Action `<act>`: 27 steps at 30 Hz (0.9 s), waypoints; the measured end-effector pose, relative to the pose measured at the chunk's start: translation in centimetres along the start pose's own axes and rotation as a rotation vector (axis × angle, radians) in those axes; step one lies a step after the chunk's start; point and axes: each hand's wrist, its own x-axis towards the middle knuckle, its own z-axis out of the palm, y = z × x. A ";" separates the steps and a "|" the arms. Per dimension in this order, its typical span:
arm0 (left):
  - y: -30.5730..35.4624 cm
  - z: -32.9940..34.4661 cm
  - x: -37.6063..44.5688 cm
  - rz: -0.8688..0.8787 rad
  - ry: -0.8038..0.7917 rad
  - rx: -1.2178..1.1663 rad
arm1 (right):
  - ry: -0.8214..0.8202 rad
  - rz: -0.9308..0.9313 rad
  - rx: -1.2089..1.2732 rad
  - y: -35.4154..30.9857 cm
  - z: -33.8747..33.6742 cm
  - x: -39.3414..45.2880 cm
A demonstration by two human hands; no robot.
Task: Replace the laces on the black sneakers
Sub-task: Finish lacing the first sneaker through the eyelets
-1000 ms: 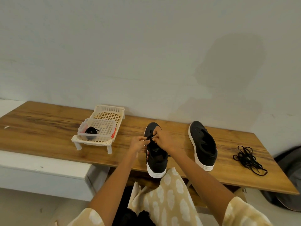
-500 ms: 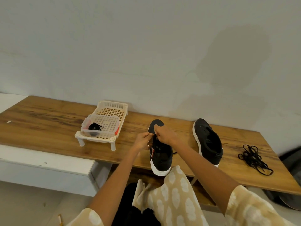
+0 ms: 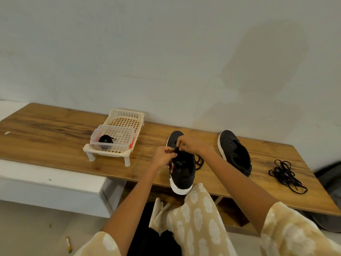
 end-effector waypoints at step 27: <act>-0.8 -0.6 0.3 0.082 -0.027 0.027 | 0.402 0.197 0.276 -1.1 4.5 -0.6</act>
